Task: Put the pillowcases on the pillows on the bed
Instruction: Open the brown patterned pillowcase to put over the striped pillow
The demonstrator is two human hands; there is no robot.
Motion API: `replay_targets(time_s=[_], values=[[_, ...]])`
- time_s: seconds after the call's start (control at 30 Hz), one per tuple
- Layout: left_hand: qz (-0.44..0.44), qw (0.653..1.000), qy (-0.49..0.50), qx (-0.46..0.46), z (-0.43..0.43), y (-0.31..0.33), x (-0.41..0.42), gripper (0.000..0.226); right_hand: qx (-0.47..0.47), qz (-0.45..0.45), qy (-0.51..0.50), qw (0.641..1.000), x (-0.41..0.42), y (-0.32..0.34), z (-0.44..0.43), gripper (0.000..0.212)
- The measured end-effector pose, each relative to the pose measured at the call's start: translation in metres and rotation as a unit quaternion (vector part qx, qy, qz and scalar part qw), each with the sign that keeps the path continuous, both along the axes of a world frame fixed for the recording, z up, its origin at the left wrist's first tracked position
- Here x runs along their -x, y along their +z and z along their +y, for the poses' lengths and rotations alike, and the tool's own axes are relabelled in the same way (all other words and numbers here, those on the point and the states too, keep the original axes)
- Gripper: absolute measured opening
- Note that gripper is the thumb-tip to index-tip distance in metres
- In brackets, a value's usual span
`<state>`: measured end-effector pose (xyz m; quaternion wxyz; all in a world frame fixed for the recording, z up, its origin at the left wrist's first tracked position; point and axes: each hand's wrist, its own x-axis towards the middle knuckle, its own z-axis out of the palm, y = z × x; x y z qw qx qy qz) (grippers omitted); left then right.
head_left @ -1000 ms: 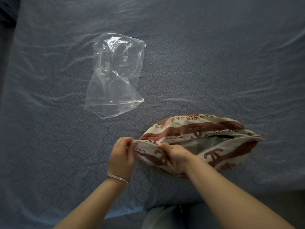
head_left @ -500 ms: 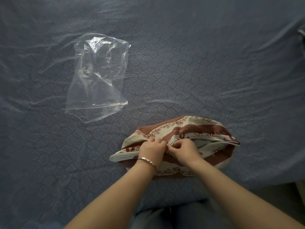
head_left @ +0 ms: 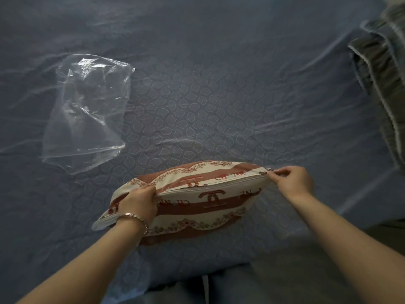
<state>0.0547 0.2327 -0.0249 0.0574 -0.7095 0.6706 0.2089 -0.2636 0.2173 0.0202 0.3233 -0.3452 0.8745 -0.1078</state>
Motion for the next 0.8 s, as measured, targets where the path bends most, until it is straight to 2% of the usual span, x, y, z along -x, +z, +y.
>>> replay_targets(time_s=[0.07,0.17,0.23,0.27,0.3,0.33,0.37,0.4,0.43,0.5,0.53,0.6,0.63,0.67,0.73,0.77,0.8], values=[[0.01,1.0,0.029,-0.004,0.001,0.003,0.012,0.019,0.028,-0.082,-0.09,0.992,0.012,-0.009,0.003,0.01],[0.007,0.998,0.064,-0.001,0.004,0.006,0.02,0.018,0.052,-0.19,-0.238,0.951,0.023,-0.034,0.004,0.021],[0.011,0.997,0.078,0.007,0.006,0.007,0.024,0.017,0.062,-0.249,-0.334,0.907,0.034,-0.051,-0.001,0.056],[0.013,0.997,0.08,0.013,0.005,0.007,0.026,0.017,0.068,-0.249,-0.339,0.905,0.036,-0.054,-0.003,0.063],[0.01,0.997,0.08,0.013,0.005,0.006,0.028,0.016,0.062,-0.202,-0.288,0.934,0.034,-0.056,-0.006,0.058],[0.009,0.996,0.085,0.008,0.005,0.004,0.03,0.016,0.044,-0.103,-0.176,0.978,0.027,-0.055,-0.01,0.047],[0.015,0.995,0.099,0.006,0.005,0.002,0.032,0.015,0.053,0.016,-0.038,0.998,0.016,-0.05,-0.011,0.036],[0.022,0.992,0.121,0.006,0.005,-0.001,0.032,0.014,0.096,0.109,0.114,0.983,-0.001,-0.046,-0.011,0.037],[0.031,0.989,0.146,0.01,0.006,-0.004,0.03,0.014,0.12,0.139,0.258,0.949,-0.025,-0.044,-0.011,0.053],[0.046,0.983,0.174,0.02,0.01,-0.013,0.027,0.012,0.041,0.105,0.48,0.87,-0.08,-0.048,-0.006,0.094],[0.054,0.983,0.174,0.027,0.012,-0.016,0.026,0.012,-0.029,0.085,0.55,0.83,-0.102,-0.058,-0.002,0.109],[0.08,0.983,0.16,0.044,0.018,-0.022,0.025,0.009,-0.104,0.087,0.593,0.794,-0.134,-0.089,0.013,0.12],[0.095,0.983,0.147,0.053,0.019,-0.024,0.024,0.008,-0.088,0.12,0.588,0.795,-0.144,-0.104,0.018,0.117],[0.106,0.984,0.13,0.058,0.022,-0.026,0.024,0.006,-0.043,0.147,0.575,0.804,-0.147,-0.114,0.021,0.103],[0.113,0.985,0.112,0.062,0.025,-0.031,0.022,0.005,0.04,0.137,0.554,0.82,-0.147,-0.125,0.025,0.045],[0.113,0.986,0.105,0.068,0.027,-0.031,0.02,0.005,0.073,0.131,0.551,0.821,-0.145,-0.123,0.025,0.032],[0.113,0.986,0.1,0.075,0.027,-0.031,0.019,0.006,0.089,0.119,0.548,0.823,-0.143,-0.119,0.023,0.034]])
